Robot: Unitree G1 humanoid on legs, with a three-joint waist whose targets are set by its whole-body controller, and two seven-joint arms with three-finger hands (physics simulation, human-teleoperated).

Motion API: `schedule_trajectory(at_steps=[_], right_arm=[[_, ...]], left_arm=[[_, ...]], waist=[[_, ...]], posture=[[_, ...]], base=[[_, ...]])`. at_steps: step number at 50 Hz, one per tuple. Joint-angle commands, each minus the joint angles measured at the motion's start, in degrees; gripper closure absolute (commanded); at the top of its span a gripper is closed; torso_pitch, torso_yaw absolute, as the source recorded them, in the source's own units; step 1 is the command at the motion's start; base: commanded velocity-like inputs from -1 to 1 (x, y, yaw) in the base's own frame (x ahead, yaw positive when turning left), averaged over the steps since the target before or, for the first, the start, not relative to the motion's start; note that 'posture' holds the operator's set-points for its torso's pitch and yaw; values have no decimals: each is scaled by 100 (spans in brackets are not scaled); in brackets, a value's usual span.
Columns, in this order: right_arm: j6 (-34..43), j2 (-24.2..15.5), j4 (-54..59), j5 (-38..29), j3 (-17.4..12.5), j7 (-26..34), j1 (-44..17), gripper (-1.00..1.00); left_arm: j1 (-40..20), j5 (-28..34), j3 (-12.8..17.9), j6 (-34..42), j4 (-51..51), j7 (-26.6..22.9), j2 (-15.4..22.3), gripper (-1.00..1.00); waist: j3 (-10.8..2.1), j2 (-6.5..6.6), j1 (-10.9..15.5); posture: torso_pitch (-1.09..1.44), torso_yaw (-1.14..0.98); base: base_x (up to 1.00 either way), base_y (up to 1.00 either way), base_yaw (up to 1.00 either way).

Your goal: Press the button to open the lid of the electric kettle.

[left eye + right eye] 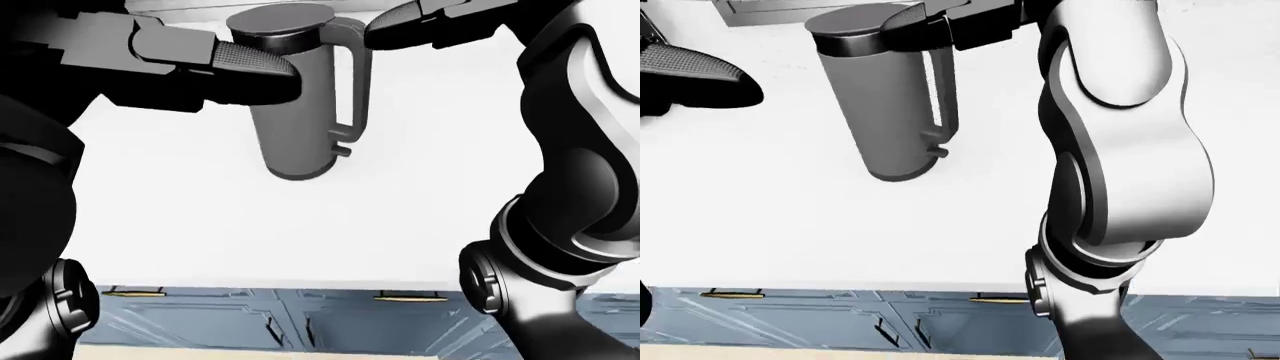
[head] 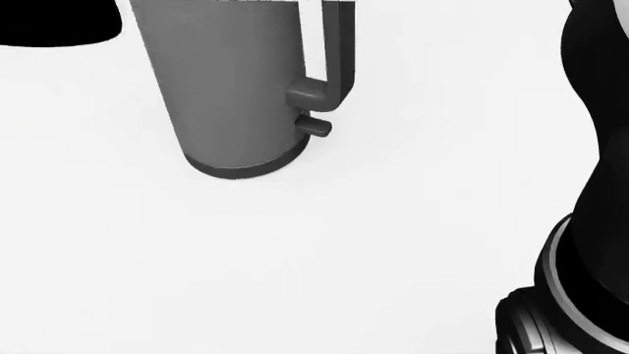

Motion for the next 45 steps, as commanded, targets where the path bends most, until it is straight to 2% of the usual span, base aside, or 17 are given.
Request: schedule_trajectory(at_steps=[1, 2, 3, 4, 5, 6, 7, 8, 9, 11, 13, 15, 17, 24, 45], right_arm=[[-153, 7, -57, -10, 25, 20, -181, -100], [-151, 12, -61, -15, 25, 23, -182, -100], [-142, 15, -66, -25, 35, 26, -183, -100], [-149, 20, -65, -30, 27, 31, -179, -100], [-147, 25, -73, -33, 15, 33, -188, -100], [-153, 26, -68, -35, 6, 35, -193, -100], [-159, 20, -47, -44, -12, 26, -215, -100], [-159, 26, -45, -38, -22, 25, -222, -100], [-128, 60, -57, -4, -43, 26, -229, -100], [-129, 45, -66, -2, -31, 8, -242, -100], [-116, 37, -72, 13, -54, -7, -255, -100], [-101, 36, -84, 22, -43, -24, -256, -100], [-107, 34, -91, 36, -44, -27, -251, -100], [-164, 39, -52, 60, -32, -50, -225, -100], [-140, 33, -72, 90, -40, -85, -221, -100]], left_arm=[[-119, 102, 137, -90, 44, 41, 66, -100], [-126, 84, 138, -83, 41, 58, 67, -100], [-123, 89, 140, -84, 42, 55, 66, -100], [-123, 90, 138, -83, 38, 55, 64, -100], [-122, 101, 132, -81, 35, 50, 60, -100], [-125, 108, 135, -85, 35, 46, 55, -100], [-148, 125, 159, -121, 39, 20, 52, -100], [-151, 92, 153, -98, 50, 56, 71, -100], [-172, 22, 174, -118, 53, 76, 74, -100], [-134, 20, 104, -46, 75, 123, 122, -100], [-164, -5, 127, -48, 87, 144, 123, -100], [-168, -81, 121, -26, 78, 221, 121, -100], [-168, -94, 117, -22, 82, 237, 116, -100], [-163, -86, 114, -39, 95, 231, 96, -100], [-203, -226, 93, -129, 128, 334, 134, -100]], waist=[[-142, 11, 23], [-183, 167, 12], [-275, 410, 38], [-193, 179, 30], [-235, 204, 38], [-273, 135, 74], [-275, 29, -70], [-137, -81, -3], [-44, -103, -15], [50, -237, -38], [-52, -479, 0], [-85, -367, 10], [-191, -315, -4], [-413, -179, -76], [-1130, -157, -161]], posture=[[0, 0], [0, 0], [0, 0], [0, 0], [0, 0], [0, 0], [0, 0], [0, 0], [0, 0], [0, 0], [-2, 0], [-4, 0], [-6, 0], [-13, 0], [-34, 0]], base=[[0, 0, 80], [0, 0, 80], [0, 0, 81], [0, 0, 81], [0, 0, 80], [0, 0, 80], [0, 8, 0], [0, 0, 0], [0, 0, 0], [0, 0, 0], [0, 0, 0], [0, 0, 0], [0, 0, 0], [0, 0, 0], [0, 0, 0]])
